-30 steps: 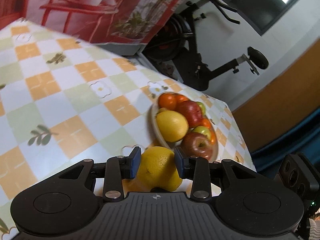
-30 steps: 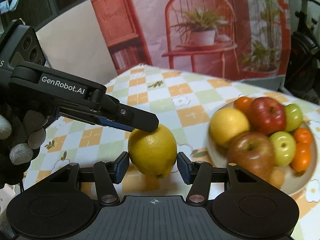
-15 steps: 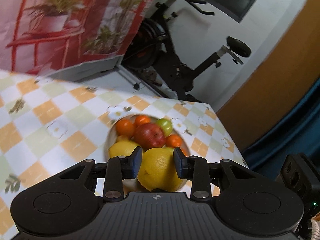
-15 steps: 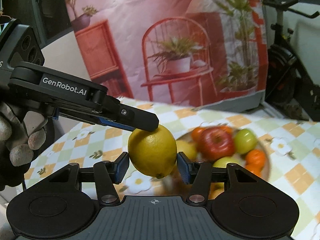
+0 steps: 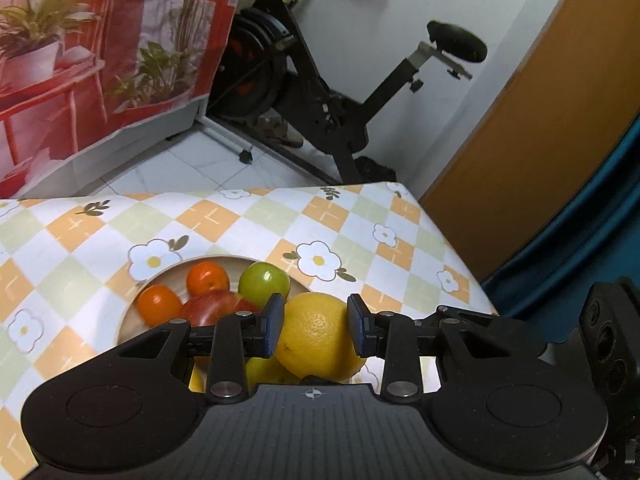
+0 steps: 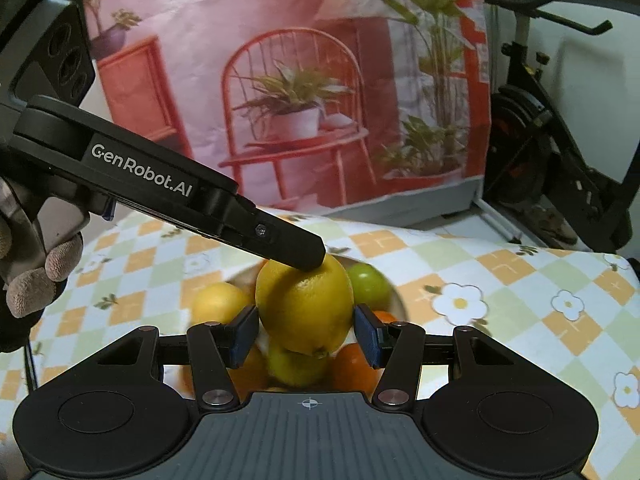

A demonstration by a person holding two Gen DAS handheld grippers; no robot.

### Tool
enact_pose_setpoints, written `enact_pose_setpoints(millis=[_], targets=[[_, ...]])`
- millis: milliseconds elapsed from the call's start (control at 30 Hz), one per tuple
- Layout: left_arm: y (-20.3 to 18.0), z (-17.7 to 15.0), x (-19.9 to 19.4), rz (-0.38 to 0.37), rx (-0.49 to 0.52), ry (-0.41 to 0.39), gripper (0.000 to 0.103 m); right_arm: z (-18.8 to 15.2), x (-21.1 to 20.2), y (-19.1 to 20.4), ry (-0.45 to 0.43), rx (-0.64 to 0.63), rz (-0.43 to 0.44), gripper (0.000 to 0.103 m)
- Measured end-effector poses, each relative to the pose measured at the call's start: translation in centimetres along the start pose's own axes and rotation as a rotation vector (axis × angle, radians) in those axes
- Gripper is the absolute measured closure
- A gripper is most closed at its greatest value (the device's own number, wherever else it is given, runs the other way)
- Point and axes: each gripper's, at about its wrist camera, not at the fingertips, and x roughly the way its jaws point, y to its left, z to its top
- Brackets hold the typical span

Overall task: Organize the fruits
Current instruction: 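Carry the yellow lemon over the plate with the left gripper, then open the left gripper to set the lemon on the plate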

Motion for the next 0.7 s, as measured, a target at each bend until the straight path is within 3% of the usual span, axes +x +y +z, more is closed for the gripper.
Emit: enact_pose_setpoints(millis=[433,700], targets=[[1.3,1.3,2.6,0.03,-0.029,0.034,0.067,0.1,3.2,-1.6,0.036,-0.012,-0.033,0.054],[1.5,1.1,1.9,0.058,-0.03,0.019,0.067,-0.1,3.4,-1.6,0.056,0.004,-0.051,0.053]])
